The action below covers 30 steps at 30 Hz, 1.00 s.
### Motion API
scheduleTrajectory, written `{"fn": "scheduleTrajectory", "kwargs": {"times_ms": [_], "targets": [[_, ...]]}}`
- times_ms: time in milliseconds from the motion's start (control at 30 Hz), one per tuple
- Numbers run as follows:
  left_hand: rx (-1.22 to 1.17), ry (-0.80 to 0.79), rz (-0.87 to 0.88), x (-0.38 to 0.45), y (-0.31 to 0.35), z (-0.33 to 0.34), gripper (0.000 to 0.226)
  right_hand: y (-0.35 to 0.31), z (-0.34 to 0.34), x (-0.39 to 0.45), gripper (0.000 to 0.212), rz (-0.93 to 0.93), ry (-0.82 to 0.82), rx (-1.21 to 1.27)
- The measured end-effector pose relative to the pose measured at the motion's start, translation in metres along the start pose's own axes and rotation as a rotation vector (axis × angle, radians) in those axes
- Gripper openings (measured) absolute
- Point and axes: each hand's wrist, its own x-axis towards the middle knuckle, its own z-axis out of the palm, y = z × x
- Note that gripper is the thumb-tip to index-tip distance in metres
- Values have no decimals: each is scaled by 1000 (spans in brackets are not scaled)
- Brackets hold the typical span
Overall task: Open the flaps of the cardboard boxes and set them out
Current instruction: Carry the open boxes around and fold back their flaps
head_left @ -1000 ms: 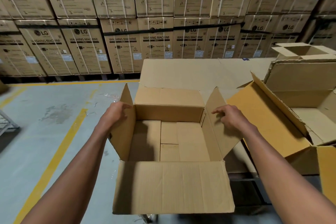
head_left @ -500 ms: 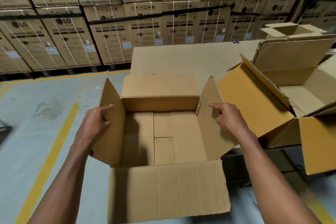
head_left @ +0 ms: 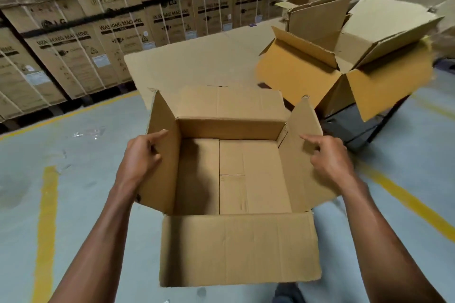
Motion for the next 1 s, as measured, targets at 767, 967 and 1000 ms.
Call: {"fn": "scheduleTrajectory", "kwargs": {"times_ms": [767, 967, 1000], "targets": [[-112, -454, 451, -89, 210, 155, 63, 210, -159, -239, 70, 516, 253, -67], [-150, -540, 448, -110, 293, 220, 65, 298, -220, -241, 70, 552, 265, -69], [-148, -549, 450, -115, 309, 232, 65, 312, -231, -238, 70, 557, 269, -71]]}}
